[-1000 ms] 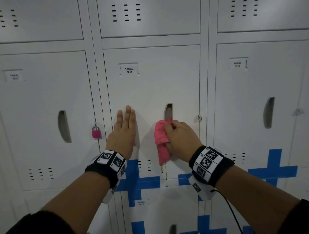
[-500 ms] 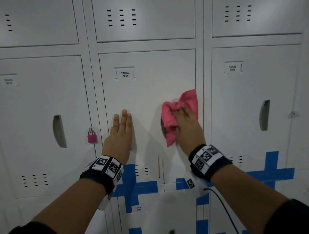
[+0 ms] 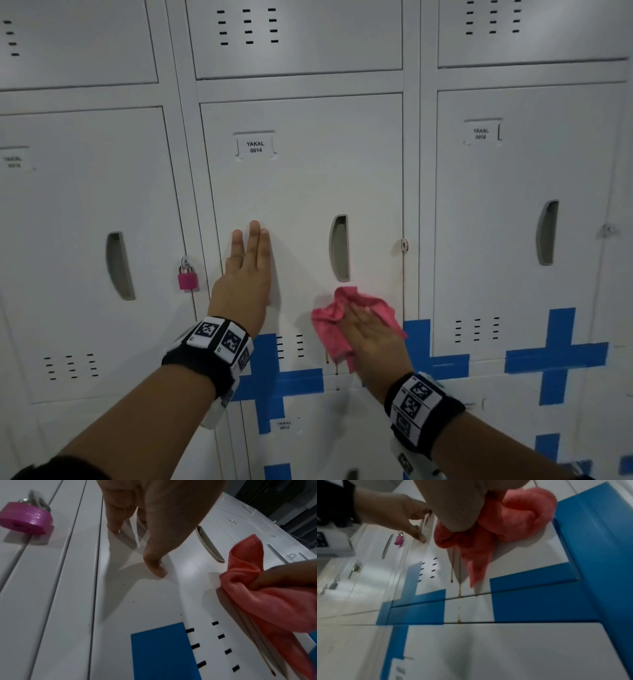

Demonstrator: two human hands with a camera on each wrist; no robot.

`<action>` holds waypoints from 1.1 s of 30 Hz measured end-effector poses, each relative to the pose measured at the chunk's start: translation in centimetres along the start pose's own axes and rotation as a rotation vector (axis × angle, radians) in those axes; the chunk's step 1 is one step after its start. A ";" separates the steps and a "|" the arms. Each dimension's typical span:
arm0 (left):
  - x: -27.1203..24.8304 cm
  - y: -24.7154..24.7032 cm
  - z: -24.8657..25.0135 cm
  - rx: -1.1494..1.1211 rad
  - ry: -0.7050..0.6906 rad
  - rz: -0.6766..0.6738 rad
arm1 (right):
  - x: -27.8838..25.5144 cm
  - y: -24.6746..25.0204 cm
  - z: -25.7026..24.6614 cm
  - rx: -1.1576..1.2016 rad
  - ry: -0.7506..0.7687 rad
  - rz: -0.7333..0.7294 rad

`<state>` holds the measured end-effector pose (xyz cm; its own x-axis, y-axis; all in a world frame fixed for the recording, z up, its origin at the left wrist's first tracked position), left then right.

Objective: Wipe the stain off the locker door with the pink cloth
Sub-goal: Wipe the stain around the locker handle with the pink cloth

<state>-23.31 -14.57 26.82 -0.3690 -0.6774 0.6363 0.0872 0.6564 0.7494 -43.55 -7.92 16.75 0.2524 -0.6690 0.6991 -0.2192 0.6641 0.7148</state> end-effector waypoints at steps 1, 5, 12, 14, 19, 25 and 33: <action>0.0 -0.1 -0.1 0.005 0.005 -0.004 | -0.1 0.2 -0.2 0.014 0.012 0.007; 0.0 0.2 0.0 0.002 0.013 -0.037 | 1.5 4.5 -1.5 0.086 0.028 0.206; -0.1 0.4 -0.1 -0.014 -0.006 -0.026 | 10.0 11.8 -1.0 0.211 -0.119 0.279; 0.0 0.1 -0.3 0.008 -0.003 -0.025 | 11.3 11.2 -0.7 0.155 -0.130 0.130; 0.0 0.3 -0.2 0.038 0.000 -0.033 | 9.7 7.5 -1.6 -0.137 0.067 0.047; -0.2 0.7 -0.2 0.021 -0.007 -0.062 | 4.3 3.4 -0.1 -0.106 0.087 -0.098; -0.1 0.4 0.0 0.029 0.010 -0.040 | 1.7 0.8 -0.5 -0.045 0.184 -0.176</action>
<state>-23.27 -14.19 27.06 -0.3623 -0.7063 0.6082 0.0457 0.6383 0.7685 -42.86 -8.32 18.51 0.4507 -0.7066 0.5455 -0.1153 0.5600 0.8205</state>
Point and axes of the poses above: each hand's wrist, its own x-axis towards the middle knuckle, its own y-axis out of the back of the hand, z = x × y, the point moved 3 cm from there along x, towards the middle knuckle, and after that the axes turned 8 degrees about -z, right-handed, at the moved point
